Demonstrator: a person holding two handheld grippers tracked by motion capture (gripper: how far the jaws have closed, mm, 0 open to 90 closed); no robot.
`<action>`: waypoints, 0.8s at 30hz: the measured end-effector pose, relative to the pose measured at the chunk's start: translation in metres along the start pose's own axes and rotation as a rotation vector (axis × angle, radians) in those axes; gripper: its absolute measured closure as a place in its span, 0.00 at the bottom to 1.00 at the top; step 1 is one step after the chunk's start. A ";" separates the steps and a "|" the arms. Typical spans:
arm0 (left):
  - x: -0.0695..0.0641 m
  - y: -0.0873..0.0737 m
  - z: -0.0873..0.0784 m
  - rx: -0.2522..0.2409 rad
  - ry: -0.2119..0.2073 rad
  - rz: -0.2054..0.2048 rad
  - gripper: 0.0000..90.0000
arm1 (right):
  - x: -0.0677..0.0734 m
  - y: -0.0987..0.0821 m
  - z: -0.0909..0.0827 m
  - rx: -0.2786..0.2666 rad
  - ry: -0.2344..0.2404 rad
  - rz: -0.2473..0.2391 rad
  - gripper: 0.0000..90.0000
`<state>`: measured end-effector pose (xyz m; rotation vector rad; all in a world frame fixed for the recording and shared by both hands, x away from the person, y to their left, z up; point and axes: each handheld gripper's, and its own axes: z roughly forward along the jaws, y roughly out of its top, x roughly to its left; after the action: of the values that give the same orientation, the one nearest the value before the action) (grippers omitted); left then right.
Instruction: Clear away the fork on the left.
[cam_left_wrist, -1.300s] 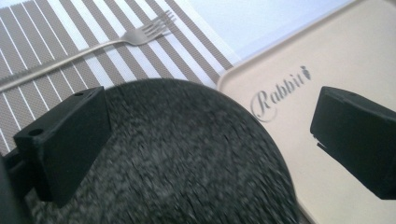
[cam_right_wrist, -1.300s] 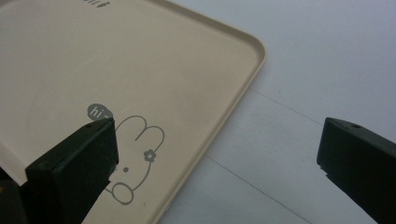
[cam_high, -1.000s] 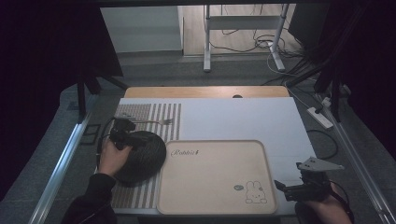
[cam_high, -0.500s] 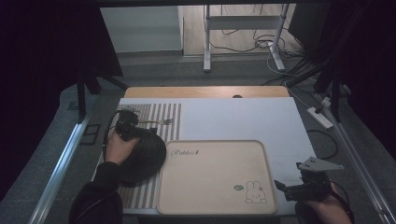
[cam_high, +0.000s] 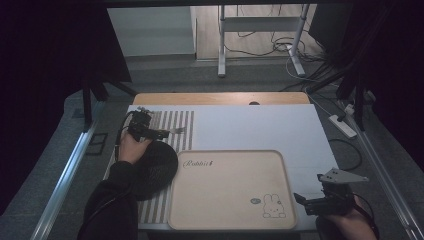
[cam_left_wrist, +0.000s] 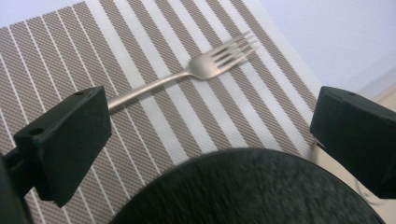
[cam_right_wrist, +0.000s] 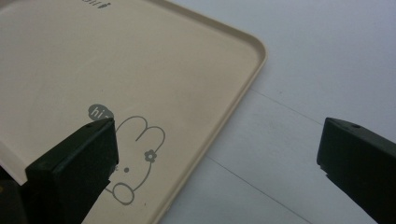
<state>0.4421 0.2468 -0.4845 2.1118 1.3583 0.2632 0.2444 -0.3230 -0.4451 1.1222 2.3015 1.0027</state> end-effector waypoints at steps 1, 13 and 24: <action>0.002 0.002 0.001 -0.002 0.003 -0.002 0.00 | 0.000 0.000 0.000 0.000 0.000 0.000 0.00; 0.026 0.011 0.021 0.035 0.023 -0.046 0.00 | 0.000 0.000 0.000 -0.004 0.004 0.002 0.00; 0.038 0.014 0.029 0.082 0.101 -0.029 0.62 | -0.001 0.000 0.000 -0.006 0.005 0.003 0.00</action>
<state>0.4838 0.2649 -0.5047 2.1700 1.4802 0.3106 0.2445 -0.3236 -0.4451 1.1226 2.3000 1.0142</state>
